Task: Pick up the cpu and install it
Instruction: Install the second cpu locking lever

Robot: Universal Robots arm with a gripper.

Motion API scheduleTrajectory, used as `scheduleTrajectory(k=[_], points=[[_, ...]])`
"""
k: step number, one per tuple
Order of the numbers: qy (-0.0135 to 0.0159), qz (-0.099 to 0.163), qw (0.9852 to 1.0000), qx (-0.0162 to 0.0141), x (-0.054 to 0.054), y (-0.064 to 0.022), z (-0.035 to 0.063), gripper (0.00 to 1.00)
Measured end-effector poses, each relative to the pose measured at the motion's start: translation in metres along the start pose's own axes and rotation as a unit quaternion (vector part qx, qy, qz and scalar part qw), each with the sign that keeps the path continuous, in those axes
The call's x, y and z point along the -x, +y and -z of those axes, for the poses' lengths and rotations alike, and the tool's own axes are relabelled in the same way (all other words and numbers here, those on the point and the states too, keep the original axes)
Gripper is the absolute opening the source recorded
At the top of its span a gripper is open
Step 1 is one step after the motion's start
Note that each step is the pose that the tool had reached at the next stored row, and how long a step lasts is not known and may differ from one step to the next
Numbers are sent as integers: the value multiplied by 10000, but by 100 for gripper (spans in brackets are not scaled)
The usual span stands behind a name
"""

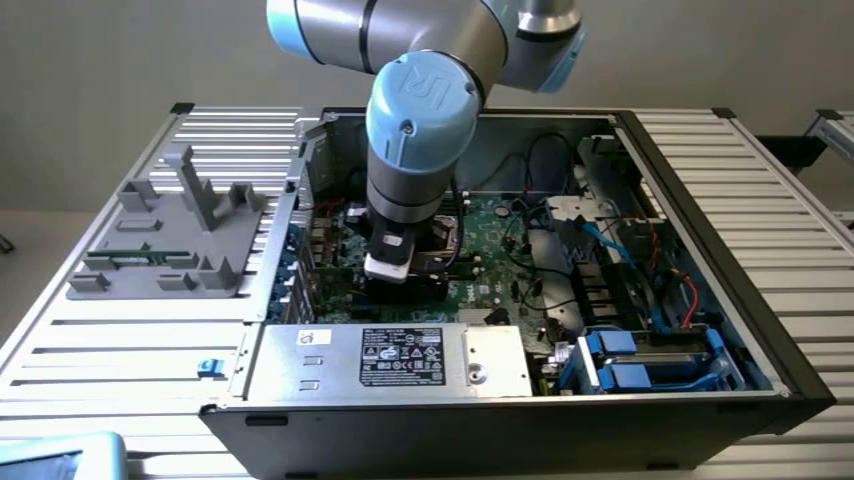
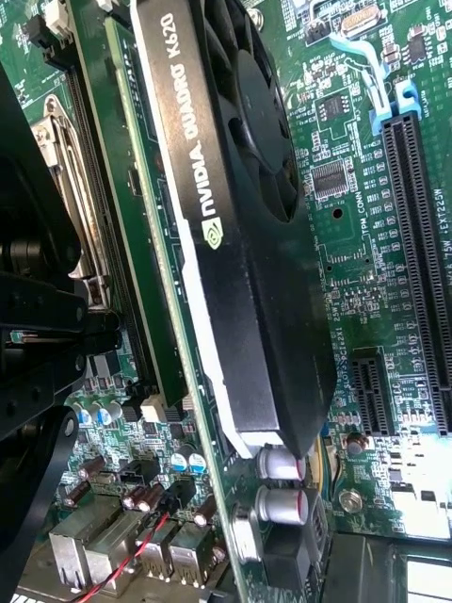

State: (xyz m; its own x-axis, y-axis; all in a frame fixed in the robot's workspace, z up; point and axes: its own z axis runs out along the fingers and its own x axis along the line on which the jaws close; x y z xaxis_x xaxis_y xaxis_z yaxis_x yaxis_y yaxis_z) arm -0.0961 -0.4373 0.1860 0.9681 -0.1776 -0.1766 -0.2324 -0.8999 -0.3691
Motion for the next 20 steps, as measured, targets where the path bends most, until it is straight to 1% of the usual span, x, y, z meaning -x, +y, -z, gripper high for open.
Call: scheduleTrajectory(k=[20], points=[[3,-3,10000,5,-5,-6,-2,12]])
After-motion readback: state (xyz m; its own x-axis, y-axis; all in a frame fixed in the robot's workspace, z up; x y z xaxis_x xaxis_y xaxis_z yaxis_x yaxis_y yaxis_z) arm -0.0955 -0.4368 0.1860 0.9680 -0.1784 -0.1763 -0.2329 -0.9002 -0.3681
